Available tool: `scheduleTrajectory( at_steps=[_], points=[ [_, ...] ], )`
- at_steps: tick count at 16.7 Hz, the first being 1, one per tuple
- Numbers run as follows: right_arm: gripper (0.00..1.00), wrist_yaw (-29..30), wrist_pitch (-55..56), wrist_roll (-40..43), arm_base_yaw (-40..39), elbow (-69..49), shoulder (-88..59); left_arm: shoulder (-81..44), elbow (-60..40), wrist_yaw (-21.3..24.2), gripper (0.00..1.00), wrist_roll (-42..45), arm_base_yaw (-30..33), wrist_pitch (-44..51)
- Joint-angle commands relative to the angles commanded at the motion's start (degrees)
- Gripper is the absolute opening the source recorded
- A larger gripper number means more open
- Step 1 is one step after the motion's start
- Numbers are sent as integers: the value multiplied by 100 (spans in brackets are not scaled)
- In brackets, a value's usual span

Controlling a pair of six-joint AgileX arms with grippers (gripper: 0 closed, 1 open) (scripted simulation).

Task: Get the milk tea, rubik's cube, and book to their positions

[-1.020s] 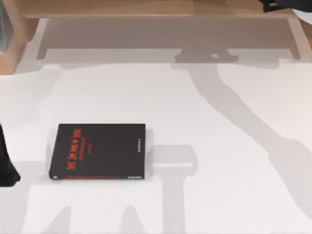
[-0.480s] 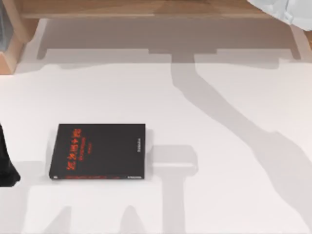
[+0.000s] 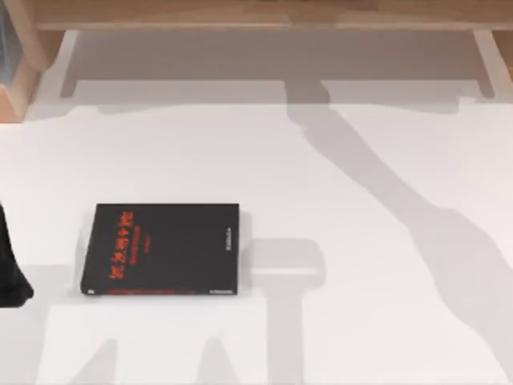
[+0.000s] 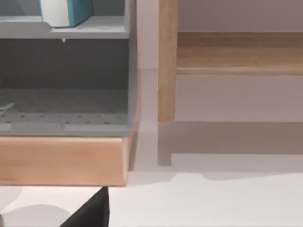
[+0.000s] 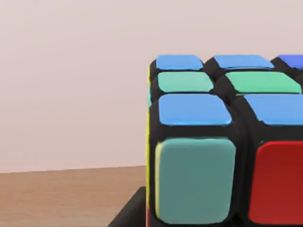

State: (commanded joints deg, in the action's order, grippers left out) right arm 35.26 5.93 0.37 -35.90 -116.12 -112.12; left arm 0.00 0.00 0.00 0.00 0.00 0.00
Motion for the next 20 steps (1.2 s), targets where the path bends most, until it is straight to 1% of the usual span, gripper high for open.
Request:
scheduleTrajectory(
  at_steps=[4, 7, 10, 15, 20],
  points=[
    [0, -354, -271, -7, 182, -1427, -864, 0, 0, 0, 100, 0, 0, 0],
    [0, -347, -897, -62, 297, -2064, -1456, 0, 0, 0, 100, 0, 0, 0],
    [0, -197, -1405, -101, 407, -2343, -1809, 0, 0, 0, 100, 0, 0, 0],
    [0, -141, -1497, -108, 414, -2361, -1883, 0, 0, 0, 100, 0, 0, 0],
    [38, -141, -1497, -108, 414, -2361, -1883, 0, 0, 0, 100, 0, 0, 0]
  ],
)
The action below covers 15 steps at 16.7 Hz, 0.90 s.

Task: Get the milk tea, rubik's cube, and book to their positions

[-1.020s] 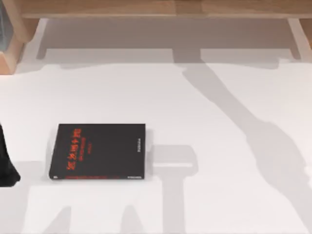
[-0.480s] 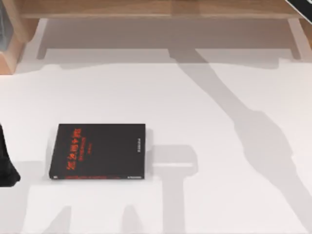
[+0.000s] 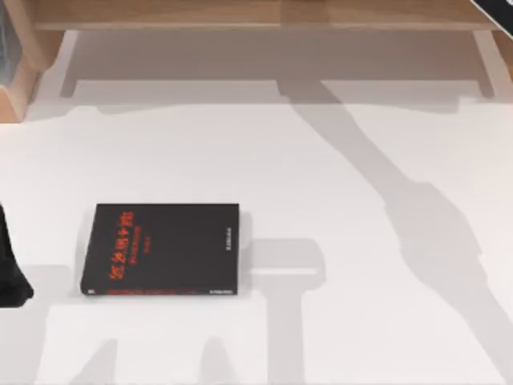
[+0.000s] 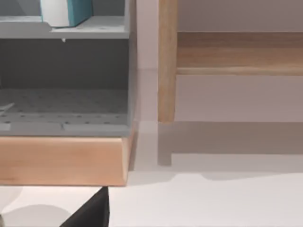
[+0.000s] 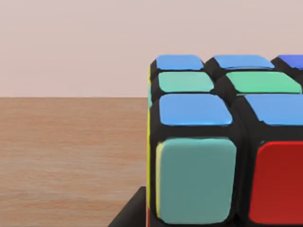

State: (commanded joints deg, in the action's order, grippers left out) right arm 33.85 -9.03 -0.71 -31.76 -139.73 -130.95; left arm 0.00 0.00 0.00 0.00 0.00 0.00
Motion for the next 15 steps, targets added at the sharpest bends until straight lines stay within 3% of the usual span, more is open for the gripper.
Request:
scheduleTrajectory(
  at_steps=[8, 15],
  points=[
    [98, 0, 0, 0, 0, 0, 0, 0, 0, 0, 100, 0, 0, 0],
    [100, 0, 0, 0, 0, 0, 0, 0, 0, 0, 100, 0, 0, 0]
  ],
)
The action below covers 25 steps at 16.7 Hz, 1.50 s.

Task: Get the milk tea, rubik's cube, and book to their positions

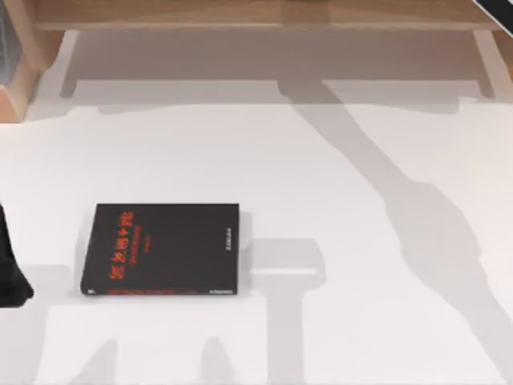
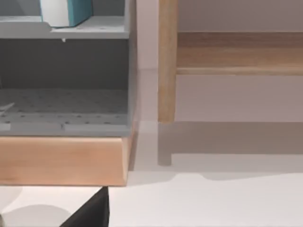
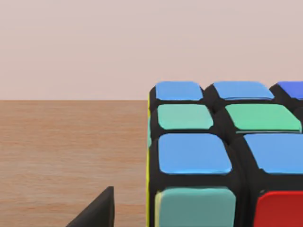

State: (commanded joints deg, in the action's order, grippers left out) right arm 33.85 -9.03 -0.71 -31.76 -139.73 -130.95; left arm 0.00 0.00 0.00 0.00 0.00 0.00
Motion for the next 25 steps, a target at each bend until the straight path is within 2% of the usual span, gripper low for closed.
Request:
scheduleTrajectory(
  at_steps=[5, 15, 22, 25],
  points=[
    [100, 0, 0, 0, 0, 0, 0, 217, -48, -3, 100, 7, -16, 221],
    [100, 0, 0, 0, 0, 0, 0, 2111, -301, 61, 100, -27, -59, 2432],
    [100, -18, 7, 0, -4, 48, 55, 2220, -322, 66, 100, -34, -60, 2541],
    [100, -166, 61, 0, 102, 523, 568, 2220, -322, 66, 100, -34, -60, 2541]
  ],
)
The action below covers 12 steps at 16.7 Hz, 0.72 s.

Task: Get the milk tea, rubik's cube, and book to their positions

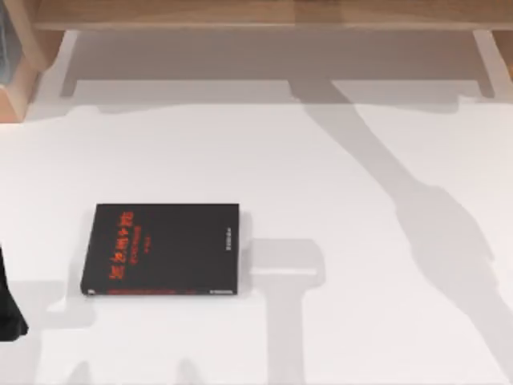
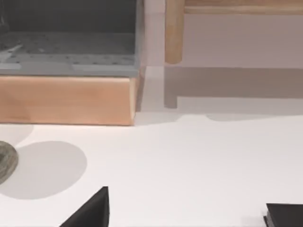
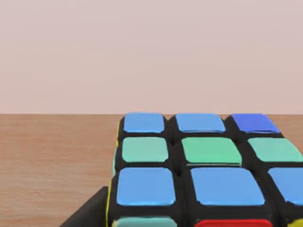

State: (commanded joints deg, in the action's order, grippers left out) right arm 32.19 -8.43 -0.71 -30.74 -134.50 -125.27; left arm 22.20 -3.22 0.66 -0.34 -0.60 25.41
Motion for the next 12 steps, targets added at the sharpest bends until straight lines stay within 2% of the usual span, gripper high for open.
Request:
scheduleTrajectory(
  at_steps=[3, 6, 12],
  points=[
    [100, -256, 90, 2, 227, 942, 944, 0, 0, 0, 100, 0, 0, 0],
    [100, -596, 180, 10, 557, 2356, 2243, 0, 0, 0, 100, 0, 0, 0],
    [100, -1463, 294, 44, 1399, 6420, 5711, 0, 0, 0, 100, 0, 0, 0]
  ],
)
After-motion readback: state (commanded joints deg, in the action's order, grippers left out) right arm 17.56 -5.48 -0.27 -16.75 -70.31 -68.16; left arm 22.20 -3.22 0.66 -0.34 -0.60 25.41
